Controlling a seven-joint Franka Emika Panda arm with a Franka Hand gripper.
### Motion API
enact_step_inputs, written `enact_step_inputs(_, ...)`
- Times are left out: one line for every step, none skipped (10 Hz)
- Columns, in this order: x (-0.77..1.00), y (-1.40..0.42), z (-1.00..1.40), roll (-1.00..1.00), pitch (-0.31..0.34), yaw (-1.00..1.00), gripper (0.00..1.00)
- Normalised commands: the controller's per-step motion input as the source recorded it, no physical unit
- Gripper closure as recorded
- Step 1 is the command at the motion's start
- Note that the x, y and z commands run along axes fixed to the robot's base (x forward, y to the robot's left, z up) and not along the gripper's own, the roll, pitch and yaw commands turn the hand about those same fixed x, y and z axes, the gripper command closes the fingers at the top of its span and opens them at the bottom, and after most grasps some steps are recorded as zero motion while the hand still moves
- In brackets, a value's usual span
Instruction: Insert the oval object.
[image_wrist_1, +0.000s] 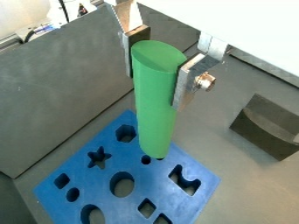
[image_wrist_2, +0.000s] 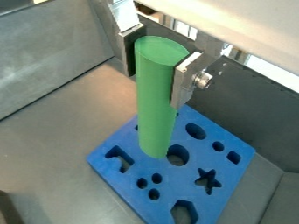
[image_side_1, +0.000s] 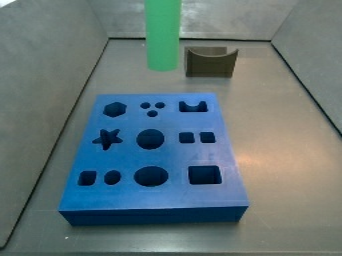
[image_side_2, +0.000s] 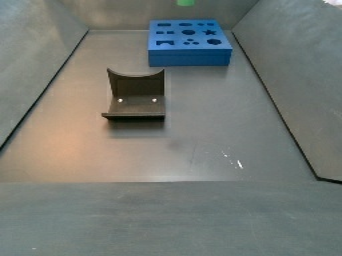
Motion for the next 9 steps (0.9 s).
enact_step_inputs(-0.17,-1.0,-1.0,0.06,-0.11,-0.05,1.0)
enact_step_inputs(-0.11,-1.0,-1.0,0.06,-0.063,-0.01,1.0)
enact_step_inputs(-0.01,-1.0,-0.98,0.07,0.0,0.0,1.0)
enact_step_inputs(0.0,-1.0,-0.86,0.09,0.0,0.0,1.0)
enact_step_inputs(-0.05,-1.0,-0.57,0.19,-0.041,0.0,1.0)
enact_step_inputs(0.0,-0.73,0.0,0.5,0.073,0.0,1.0)
enact_step_inputs(0.0,-0.54,0.13,0.5,0.131,-0.05,1.0)
enact_step_inputs(0.0,-0.56,0.09,0.5,0.129,-0.08,1.0)
enact_step_inputs(0.0,-0.6,0.03,0.43,0.091,-0.21,1.0)
